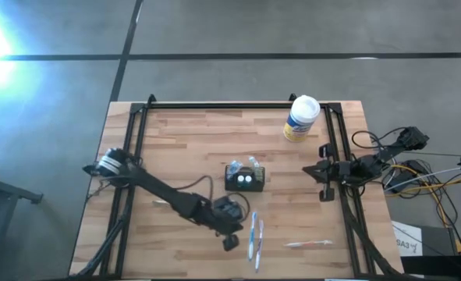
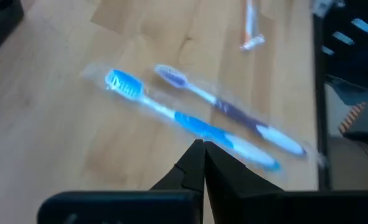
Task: Pick & Place toothbrushing station
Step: Put the blue toothbrush into the wire organizer
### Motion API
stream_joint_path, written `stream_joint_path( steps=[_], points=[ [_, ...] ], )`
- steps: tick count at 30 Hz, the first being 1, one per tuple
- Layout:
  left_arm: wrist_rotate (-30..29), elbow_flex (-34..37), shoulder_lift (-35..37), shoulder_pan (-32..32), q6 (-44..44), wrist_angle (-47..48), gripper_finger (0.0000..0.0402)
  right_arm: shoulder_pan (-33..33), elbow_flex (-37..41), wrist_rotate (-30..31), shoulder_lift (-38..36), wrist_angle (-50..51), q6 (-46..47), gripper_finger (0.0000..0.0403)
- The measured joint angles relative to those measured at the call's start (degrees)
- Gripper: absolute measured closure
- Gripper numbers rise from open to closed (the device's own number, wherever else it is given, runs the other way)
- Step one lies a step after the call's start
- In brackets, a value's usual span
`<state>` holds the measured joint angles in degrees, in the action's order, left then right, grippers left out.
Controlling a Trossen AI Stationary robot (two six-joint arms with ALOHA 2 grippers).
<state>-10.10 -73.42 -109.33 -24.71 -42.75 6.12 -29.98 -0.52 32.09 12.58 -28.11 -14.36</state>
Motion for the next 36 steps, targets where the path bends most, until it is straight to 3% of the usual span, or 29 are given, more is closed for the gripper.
stream_joint_path(
  steps=[3,8,12,19,22,30,36],
  points=[
    [-2.29,-6.48,-4.81,0.30,-3.70,2.73,0.0382,0.00,-0.01,-0.01,0.01,1.45,1.69,0.0394],
    [-0.43,-19.58,-13.08,0.93,-4.35,12.43,0.0339,0.00,-0.01,-0.05,0.00,2.65,3.76,0.0394],
    [-0.45,-29.41,-18.93,1.51,-5.10,23.74,0.0281,0.00,-0.01,-0.46,0.28,2.80,5.27,0.0394],
    [-0.35,-41.13,-25.85,2.17,-8.53,32.59,0.0170,0.00,-0.01,-0.86,0.32,4.35,6.52,0.0394],
    [-1.59,-43.43,-27.11,2.21,-10.46,37.58,0.0153,-0.01,-0.01,-0.93,0.31,4.39,6.53,0.0394],
    [-2.28,-43.61,-27.29,1.57,-12.88,48.25,0.0154,-0.02,-0.01,-1.07,0.31,5.26,6.94,0.0394],
    [0.64,-43.66,-26.67,0.60,-6.63,51.08,0.0154,-0.02,-0.01,-1.06,0.33,5.21,6.93,0.0394]
  ],
)
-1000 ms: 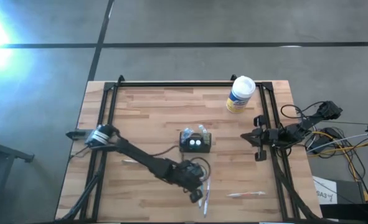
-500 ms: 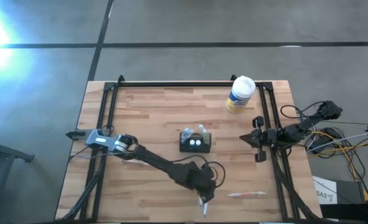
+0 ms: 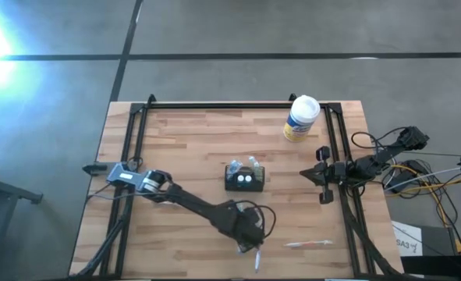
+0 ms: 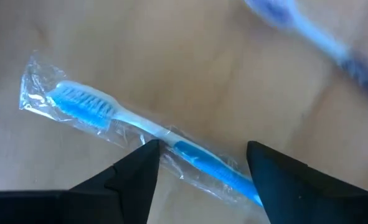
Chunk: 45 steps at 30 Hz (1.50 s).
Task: Pick & Place toothbrushing station
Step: Put the blue toothbrush into the wire organizer
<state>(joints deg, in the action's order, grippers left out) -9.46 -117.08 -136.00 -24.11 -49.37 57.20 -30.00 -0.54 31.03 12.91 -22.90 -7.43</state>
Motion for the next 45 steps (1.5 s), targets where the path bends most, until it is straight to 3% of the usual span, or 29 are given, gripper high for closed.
stream_joint_path(
  steps=[5,10,15,21,29,36,45],
  points=[
    [4.47,-0.06,2.03,-0.91,4.49,3.86,0.0154,0.00,0.00,0.00,-0.01,0.00,0.43,0.0394],
    [4.10,-0.66,4.85,-1.82,4.41,4.19,0.0154,0.00,-0.04,0.00,-0.02,0.02,1.28,0.0394],
    [-4.65,-0.66,6.62,-2.87,-6.11,3.79,0.0155,-0.11,-0.04,-0.07,0.07,0.09,1.55,0.0394],
    [-7.55,1.39,6.22,-3.13,-13.68,3.83,0.0155,-0.11,-0.04,-0.11,0.07,0.15,2.58,0.0394],
    [-6.56,5.81,6.12,-2.75,-17.85,2.37,0.0155,-0.11,-0.04,-0.13,0.07,0.22,2.55,0.0394],
    [-4.89,9.79,6.07,-1.69,-16.69,-5.22,0.0155,-0.11,-0.04,-0.13,0.07,0.22,2.35,0.0394],
    [-3.96,13.35,6.29,-1.49,-16.41,-6.39,0.0155,-0.11,-0.04,-0.11,0.07,0.37,2.33,0.0394]
  ],
)
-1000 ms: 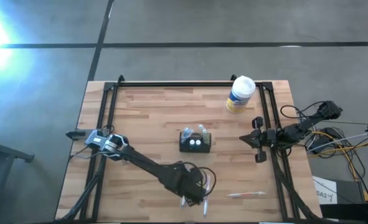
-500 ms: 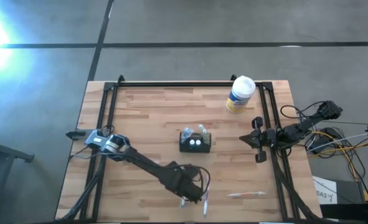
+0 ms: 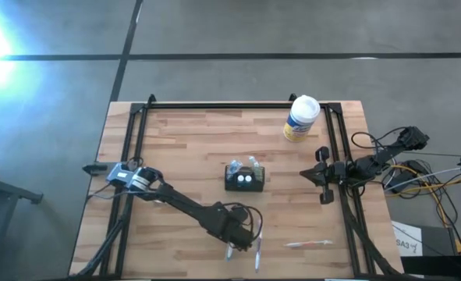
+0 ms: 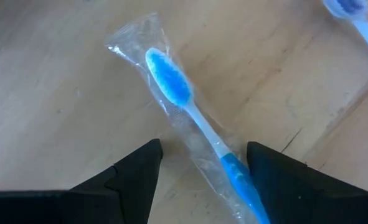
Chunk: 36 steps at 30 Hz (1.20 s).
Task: Pick & Place toothbrushing station
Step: Put the blue toothbrush into the wire organizer
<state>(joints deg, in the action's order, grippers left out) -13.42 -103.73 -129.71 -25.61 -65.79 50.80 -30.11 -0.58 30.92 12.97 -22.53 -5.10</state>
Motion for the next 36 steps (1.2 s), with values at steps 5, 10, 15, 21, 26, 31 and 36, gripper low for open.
stream_joint_path(
  steps=[5,10,15,21,26,31,36],
  points=[
    [0.39,0.52,0.02,0.00,2.64,-0.03,0.0162,0.00,0.00,0.00,-0.01,0.05,0.00,0.0394],
    [1.35,0.16,0.02,0.07,2.98,0.83,0.0215,0.00,0.00,0.00,-0.02,0.05,0.00,0.0394],
    [1.98,-0.97,-0.15,0.04,4.64,1.13,0.0300,0.00,0.01,0.02,-0.02,0.05,0.00,0.0394],
    [2.57,-1.15,-0.20,0.00,5.65,0.72,0.0381,0.00,0.02,0.02,-0.02,0.07,0.00,0.0394],
    [3.03,-1.15,-0.20,-0.12,6.28,0.60,0.0385,0.00,0.02,0.02,-0.02,0.07,-0.01,0.0394],
    [2.98,-1.13,-0.22,-0.47,9.34,0.26,0.0365,0.00,0.02,0.02,-0.02,0.09,-0.02,0.0394],
    [1.96,-1.13,-0.19,-1.08,14.70,0.18,0.0391,0.00,0.02,0.02,-0.02,0.14,-0.02,0.0394]
  ],
)
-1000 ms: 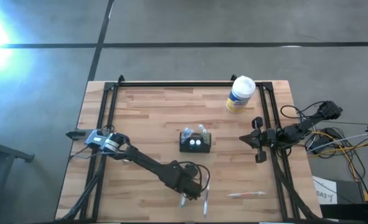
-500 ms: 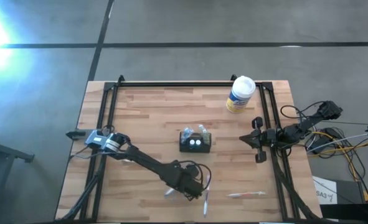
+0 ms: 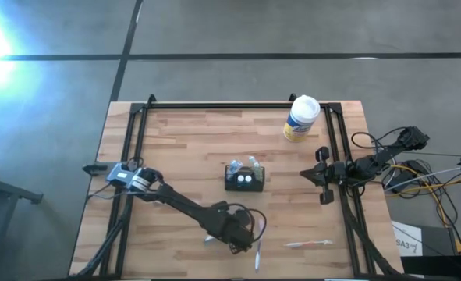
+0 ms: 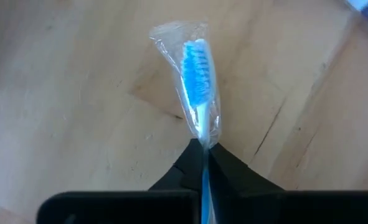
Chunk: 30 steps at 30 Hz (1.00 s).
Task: Pick & Place toothbrushing station
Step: Put the blue toothbrush into the wire organizer
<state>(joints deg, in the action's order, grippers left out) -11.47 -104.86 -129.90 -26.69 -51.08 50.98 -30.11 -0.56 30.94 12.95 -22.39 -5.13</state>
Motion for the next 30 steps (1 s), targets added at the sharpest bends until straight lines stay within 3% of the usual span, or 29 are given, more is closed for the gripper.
stream_joint_path(
  steps=[9,20,25,30],
  points=[
    [-0.52,-0.04,3.85,-2.08,13.93,0.09,0.0395,0.00,0.03,0.04,0.00,1.22,0.00,0.0394],
    [-4.46,1.27,20.69,-5.53,35.45,-1.29,0.0401,0.02,0.02,0.16,0.14,1.22,-0.01,0.0394],
    [-5.86,9.56,32.01,-8.25,42.33,-4.55,0.0401,0.02,0.02,0.28,0.20,1.24,-0.61,0.0394],
    [-6.23,27.22,47.15,-9.48,43.22,-13.76,0.0401,0.02,0.02,0.28,0.20,2.55,-0.52,0.0394]
  ],
)
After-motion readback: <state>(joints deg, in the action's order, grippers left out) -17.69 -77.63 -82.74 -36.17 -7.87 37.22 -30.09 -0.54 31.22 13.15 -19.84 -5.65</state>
